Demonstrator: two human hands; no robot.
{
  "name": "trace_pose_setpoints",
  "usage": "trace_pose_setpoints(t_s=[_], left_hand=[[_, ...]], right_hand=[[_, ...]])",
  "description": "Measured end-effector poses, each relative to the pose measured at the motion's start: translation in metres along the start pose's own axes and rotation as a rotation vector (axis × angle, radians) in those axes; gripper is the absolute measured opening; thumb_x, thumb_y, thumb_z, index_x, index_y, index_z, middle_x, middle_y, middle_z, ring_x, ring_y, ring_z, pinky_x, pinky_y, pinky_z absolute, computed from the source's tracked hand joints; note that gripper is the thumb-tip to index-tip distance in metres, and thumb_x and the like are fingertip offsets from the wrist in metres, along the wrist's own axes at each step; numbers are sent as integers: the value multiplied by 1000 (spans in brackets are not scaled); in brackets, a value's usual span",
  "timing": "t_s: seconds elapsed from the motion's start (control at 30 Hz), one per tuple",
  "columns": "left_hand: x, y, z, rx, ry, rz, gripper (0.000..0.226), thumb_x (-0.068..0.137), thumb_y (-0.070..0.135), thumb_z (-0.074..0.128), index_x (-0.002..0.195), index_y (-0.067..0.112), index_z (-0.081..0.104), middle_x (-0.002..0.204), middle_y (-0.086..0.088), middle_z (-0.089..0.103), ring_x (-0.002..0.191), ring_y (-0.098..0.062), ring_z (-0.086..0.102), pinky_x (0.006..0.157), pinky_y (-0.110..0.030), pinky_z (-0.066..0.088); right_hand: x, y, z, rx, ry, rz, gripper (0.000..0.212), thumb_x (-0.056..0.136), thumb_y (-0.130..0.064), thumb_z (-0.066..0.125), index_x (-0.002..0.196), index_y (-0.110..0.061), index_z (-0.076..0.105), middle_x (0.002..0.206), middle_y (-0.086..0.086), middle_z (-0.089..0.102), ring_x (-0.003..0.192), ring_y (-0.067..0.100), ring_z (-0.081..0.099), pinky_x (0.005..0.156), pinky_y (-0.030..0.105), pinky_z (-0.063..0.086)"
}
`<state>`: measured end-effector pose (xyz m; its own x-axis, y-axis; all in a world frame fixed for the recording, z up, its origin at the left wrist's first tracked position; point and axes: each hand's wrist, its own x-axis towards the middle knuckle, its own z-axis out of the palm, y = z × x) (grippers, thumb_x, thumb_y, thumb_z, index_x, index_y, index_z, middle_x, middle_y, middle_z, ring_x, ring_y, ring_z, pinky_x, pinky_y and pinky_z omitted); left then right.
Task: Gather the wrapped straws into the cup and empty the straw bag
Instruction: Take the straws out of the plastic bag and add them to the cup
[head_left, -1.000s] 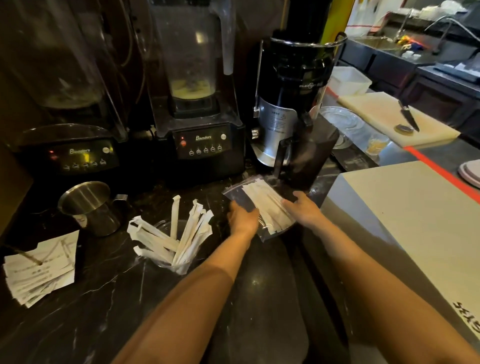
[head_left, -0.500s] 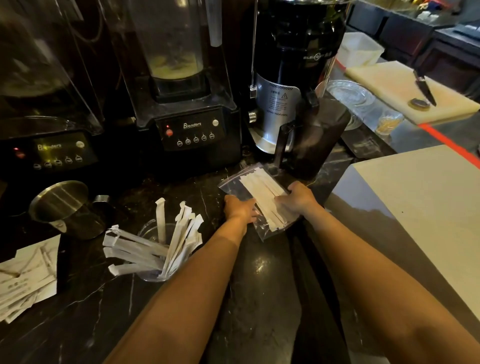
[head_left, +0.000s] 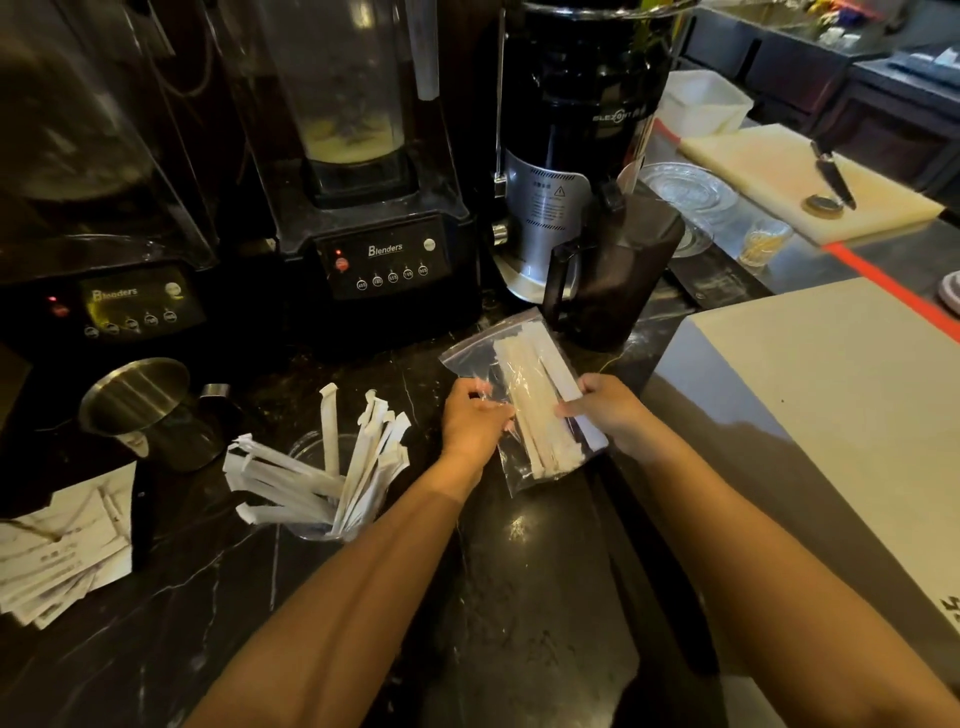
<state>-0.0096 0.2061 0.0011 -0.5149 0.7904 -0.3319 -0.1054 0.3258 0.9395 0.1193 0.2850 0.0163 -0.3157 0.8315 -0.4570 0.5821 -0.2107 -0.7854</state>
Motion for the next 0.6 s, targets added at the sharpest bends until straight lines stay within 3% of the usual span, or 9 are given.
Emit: trace_pose_setpoints(t_s=[0.17, 0.3, 0.43, 0.6], left_hand=[[-38, -6, -21, 67, -123, 172, 16, 80, 0, 57, 78, 10, 45, 79, -10, 52, 75, -16, 53, 66, -20, 45], [-63, -6, -34, 63, -206, 203, 19, 80, -3, 56, 72, 12, 47, 79, -3, 59, 75, -8, 58, 62, -11, 49], [-84, -3, -44, 64, -234, 239, 16, 78, -4, 58, 75, 8, 49, 78, -1, 62, 69, 1, 61, 61, -5, 48], [-109, -2, -59, 35, -254, 298, 21, 78, -1, 61, 78, 18, 53, 81, 1, 63, 70, 7, 62, 66, -8, 50]], right_hand=[[-37, 13, -6, 74, -95, -117, 33, 77, -5, 67, 104, -13, 50, 114, 8, 57, 112, 25, 55, 97, 42, 47], [-66, 16, -2, 112, -123, -209, 38, 75, -2, 67, 106, -15, 50, 105, -1, 60, 109, 20, 57, 89, 33, 48], [-92, 16, 4, 164, -82, -323, 44, 76, -1, 65, 115, -16, 51, 114, 4, 63, 107, 18, 60, 94, 38, 48], [-125, 12, 9, 162, -31, -482, 31, 80, -7, 63, 98, -28, 52, 100, -8, 61, 93, 3, 60, 75, 17, 50]])
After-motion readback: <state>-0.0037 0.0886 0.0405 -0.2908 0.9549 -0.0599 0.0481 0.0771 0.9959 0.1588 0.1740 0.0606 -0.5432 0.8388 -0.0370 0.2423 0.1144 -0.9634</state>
